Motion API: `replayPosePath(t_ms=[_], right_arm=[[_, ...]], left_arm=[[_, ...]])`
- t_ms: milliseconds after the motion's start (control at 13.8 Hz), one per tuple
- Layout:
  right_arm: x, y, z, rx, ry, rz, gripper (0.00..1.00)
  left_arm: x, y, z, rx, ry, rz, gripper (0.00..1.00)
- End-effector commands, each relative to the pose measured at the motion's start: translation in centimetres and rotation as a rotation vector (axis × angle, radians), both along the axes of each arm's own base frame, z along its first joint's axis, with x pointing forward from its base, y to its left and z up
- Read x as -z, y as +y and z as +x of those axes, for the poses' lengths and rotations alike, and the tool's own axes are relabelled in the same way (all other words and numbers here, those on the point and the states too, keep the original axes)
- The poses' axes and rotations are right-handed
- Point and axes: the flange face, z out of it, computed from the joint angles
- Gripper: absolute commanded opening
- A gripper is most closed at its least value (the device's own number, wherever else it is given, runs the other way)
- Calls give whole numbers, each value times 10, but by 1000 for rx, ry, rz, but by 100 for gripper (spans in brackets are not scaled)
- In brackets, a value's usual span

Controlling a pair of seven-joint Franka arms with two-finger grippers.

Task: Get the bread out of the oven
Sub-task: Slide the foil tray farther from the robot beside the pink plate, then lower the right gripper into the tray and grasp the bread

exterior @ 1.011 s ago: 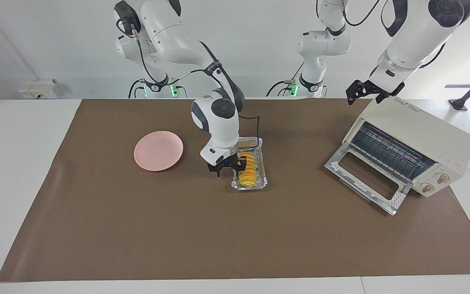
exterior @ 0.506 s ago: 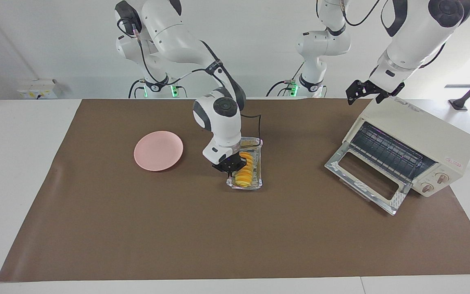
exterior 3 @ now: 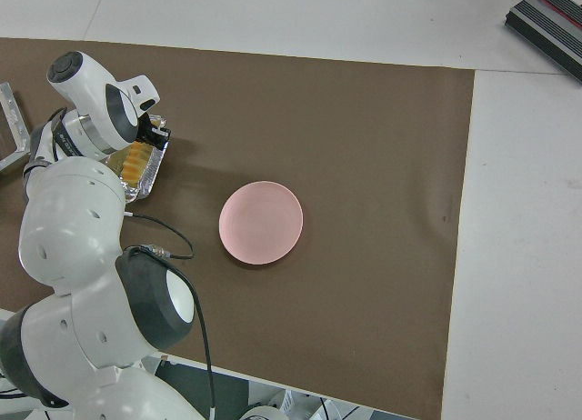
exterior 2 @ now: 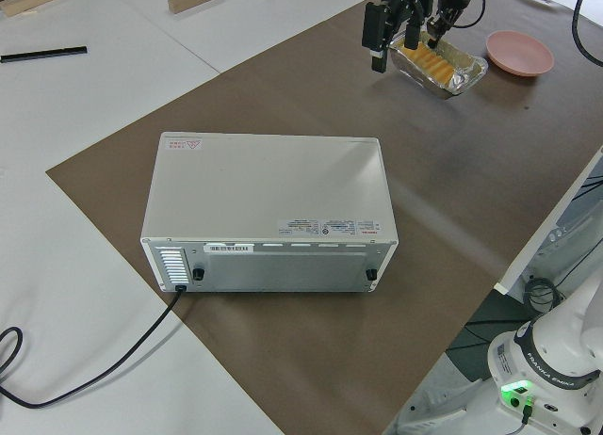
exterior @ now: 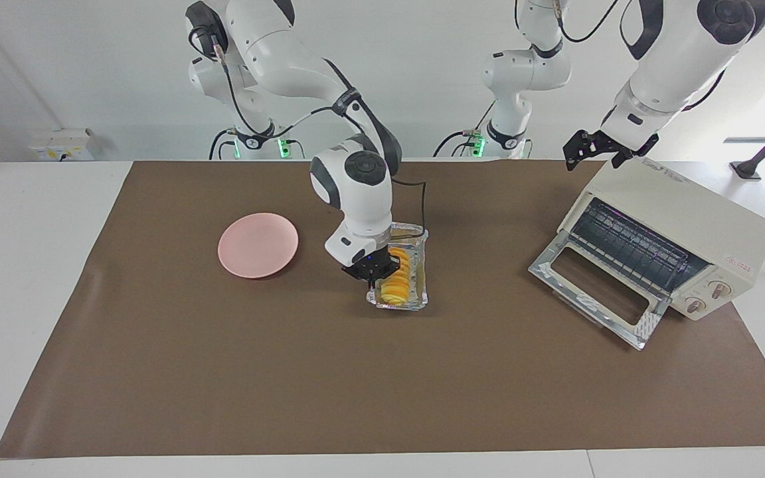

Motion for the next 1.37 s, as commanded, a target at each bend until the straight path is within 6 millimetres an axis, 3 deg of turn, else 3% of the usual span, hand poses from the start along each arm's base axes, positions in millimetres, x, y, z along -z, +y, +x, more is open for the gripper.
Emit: replayPosePath(t_ms=[0, 217, 361, 578, 722, 867, 1011, 1300], right_arm=[[-11, -51, 51, -15, 8, 6, 0], [-7, -137, 87, -26, 5, 40, 0], [-7, -181, 98, -87, -2, 61, 0], [8, -222, 109, -125, -20, 62, 0], [30, -276, 117, -143, -17, 58, 0], [50, -284, 119, -201, 3, 53, 0], [53, -305, 126, -179, -51, 53, 0], [64, -307, 125, -189, -44, 47, 0]], left_arm=[[-6, 2, -5, -2, -2, -5, 100], [-5, 2, -5, -2, -1, -4, 100], [-5, 2, -5, -2, 0, -5, 100], [-6, 2, -5, -2, -3, -6, 100], [-5, 2, -5, -2, 0, -5, 100], [-6, 2, -5, -2, -2, -4, 100], [-6, 2, -5, -2, -2, -5, 100], [-6, 2, -5, -2, -4, -4, 100]])
